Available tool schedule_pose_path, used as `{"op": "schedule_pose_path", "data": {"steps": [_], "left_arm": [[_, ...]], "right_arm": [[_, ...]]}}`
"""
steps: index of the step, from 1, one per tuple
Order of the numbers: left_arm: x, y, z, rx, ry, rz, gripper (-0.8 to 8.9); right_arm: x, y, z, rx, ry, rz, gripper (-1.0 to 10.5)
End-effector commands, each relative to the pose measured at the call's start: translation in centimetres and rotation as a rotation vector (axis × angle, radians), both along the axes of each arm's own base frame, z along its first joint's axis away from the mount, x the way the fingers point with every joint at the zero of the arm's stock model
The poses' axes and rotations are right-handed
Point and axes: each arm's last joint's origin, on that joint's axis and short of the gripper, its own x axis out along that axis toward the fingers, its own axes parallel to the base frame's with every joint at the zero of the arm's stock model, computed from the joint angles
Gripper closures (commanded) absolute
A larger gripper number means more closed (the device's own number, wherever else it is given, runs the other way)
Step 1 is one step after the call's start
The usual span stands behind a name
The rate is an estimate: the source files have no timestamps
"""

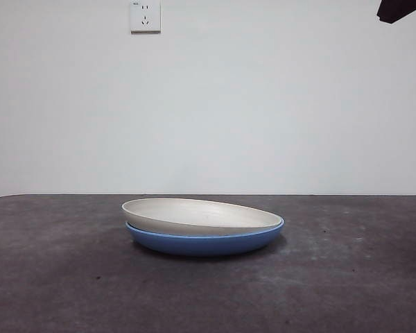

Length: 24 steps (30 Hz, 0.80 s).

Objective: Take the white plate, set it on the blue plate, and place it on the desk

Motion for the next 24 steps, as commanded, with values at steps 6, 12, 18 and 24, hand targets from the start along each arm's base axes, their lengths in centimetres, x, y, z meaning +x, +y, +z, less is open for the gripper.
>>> {"op": "schedule_pose_path", "data": {"steps": [6, 12, 18, 24], "left_arm": [[0.1, 0.0, -0.8, -0.002, 0.027, 0.004, 8.04], [0.1, 0.0, -0.8, -0.002, 0.027, 0.004, 8.04], [0.1, 0.0, -0.8, -0.002, 0.027, 0.004, 8.04], [0.1, 0.0, -0.8, -0.002, 0.027, 0.004, 8.04]], "right_arm": [[-0.2, -0.9, 0.7, 0.001, -0.094, 0.014, 9.4], [-1.1, -4.1, 3.1, 0.116, -0.389, -0.169, 9.4], [-3.0, -6.8, 2.3, 0.143, -0.708, -0.382, 9.4], [-3.9, -8.0, -2.5, 0.125, -0.894, -0.525, 9.4]]}}
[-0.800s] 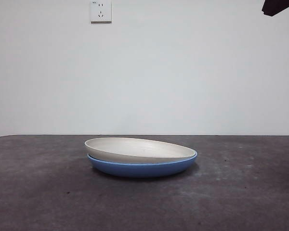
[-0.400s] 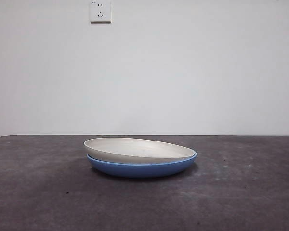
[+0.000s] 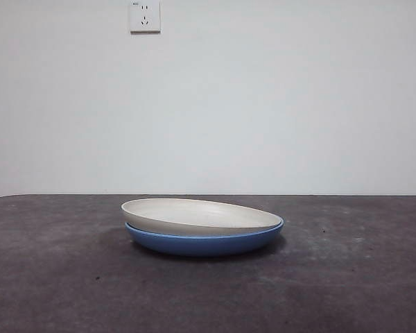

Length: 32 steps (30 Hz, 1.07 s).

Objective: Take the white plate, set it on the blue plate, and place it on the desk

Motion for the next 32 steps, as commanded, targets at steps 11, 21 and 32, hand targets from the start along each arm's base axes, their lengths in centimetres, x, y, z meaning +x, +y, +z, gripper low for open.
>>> {"op": "schedule_pose_path", "data": {"steps": [11, 21, 32], "left_arm": [[0.1, 0.0, -0.8, -0.002, 0.027, 0.004, 8.04], [0.1, 0.0, -0.8, -0.002, 0.027, 0.004, 8.04], [0.1, 0.0, -0.8, -0.002, 0.027, 0.004, 8.04]], "right_arm": [[0.1, -0.8, -10.6, 0.048, -0.108, -0.181, 9.4], [0.5, -1.0, -15.1, 0.069, -0.054, -0.219, 9.4], [0.5, -1.0, -16.8, 0.075, 0.059, -0.229, 9.4]]}}
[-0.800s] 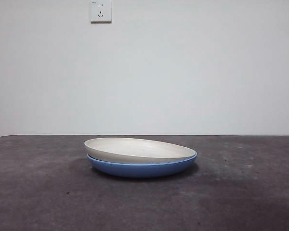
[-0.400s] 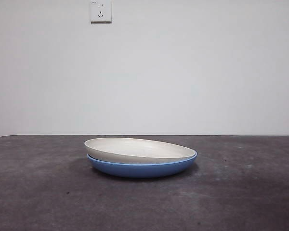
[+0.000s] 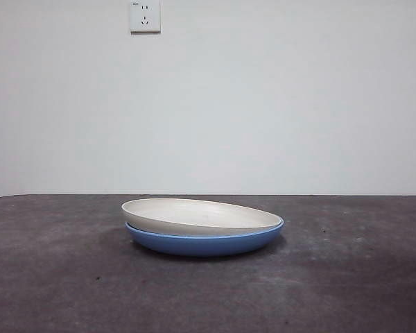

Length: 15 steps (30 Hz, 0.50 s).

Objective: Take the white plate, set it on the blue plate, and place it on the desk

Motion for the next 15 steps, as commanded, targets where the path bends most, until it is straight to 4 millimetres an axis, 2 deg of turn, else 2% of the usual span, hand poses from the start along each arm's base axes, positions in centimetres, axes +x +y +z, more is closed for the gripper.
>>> {"op": "schedule_pose_path", "data": {"steps": [1, 15], "left_arm": [[0.08, 0.02, -0.76, -0.002, 0.027, 0.004, 8.04], [0.08, 0.02, -0.75, -0.002, 0.027, 0.004, 8.04]], "right_arm": [[-0.03, -0.02, -0.47, 0.013, 0.037, -0.007, 9.4], [-0.03, -0.01, -0.37, 0.019, 0.03, -0.003, 9.4]]}}
